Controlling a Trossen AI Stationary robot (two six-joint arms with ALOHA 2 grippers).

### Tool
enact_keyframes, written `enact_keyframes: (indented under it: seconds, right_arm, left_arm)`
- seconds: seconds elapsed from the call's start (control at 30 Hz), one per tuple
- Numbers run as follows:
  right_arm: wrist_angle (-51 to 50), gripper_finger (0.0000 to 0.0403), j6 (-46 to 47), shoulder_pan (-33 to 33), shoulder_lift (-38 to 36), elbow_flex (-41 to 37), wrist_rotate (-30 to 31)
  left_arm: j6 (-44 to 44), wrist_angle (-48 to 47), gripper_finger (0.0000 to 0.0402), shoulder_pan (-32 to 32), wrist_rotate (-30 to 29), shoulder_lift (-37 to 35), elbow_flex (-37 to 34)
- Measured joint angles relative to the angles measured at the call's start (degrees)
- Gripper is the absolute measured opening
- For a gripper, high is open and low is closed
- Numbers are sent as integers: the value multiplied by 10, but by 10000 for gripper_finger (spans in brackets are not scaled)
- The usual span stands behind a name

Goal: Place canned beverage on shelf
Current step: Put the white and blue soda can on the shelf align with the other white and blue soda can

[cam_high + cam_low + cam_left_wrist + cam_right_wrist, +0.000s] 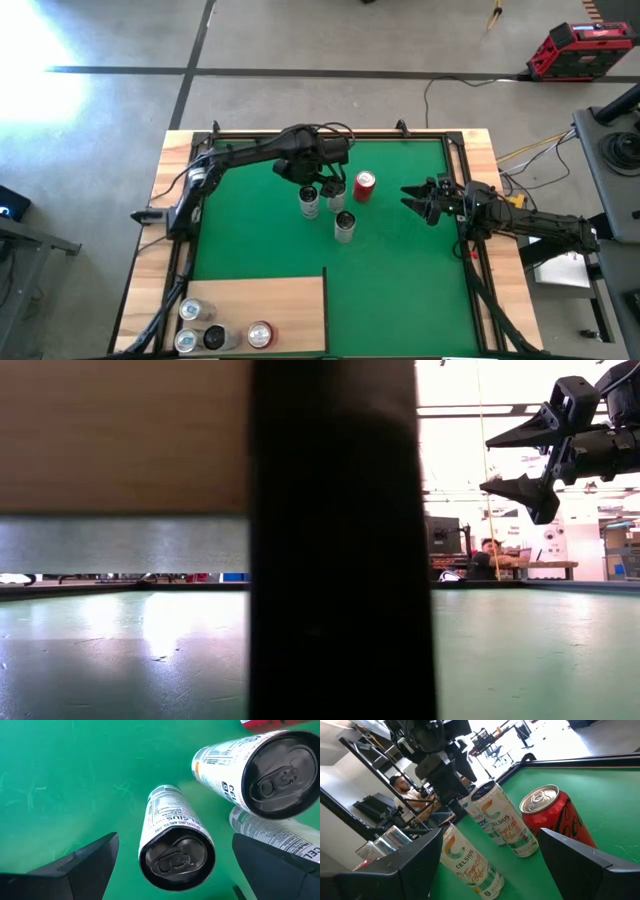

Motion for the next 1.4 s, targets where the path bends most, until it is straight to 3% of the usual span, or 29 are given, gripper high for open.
enact_keyframes:
  seconds: [0.73, 0.93, 1.17, 1.4]
  right_arm:
    - [0, 318, 0, 0, 0, 0, 0]
    - [0, 318, 0, 0, 0, 0, 0]
    - [0, 318, 0, 0, 0, 0, 0]
    - [0, 318, 0, 0, 0, 0, 0]
  left_arm:
    - [-74, 3, 365, 2, 46, 21, -50]
    - [-81, 12, 331, 2, 47, 21, -53]
    - [-81, 13, 239, 2, 49, 21, -55]
    - [-81, -20, 239, -5, 48, 21, -55]
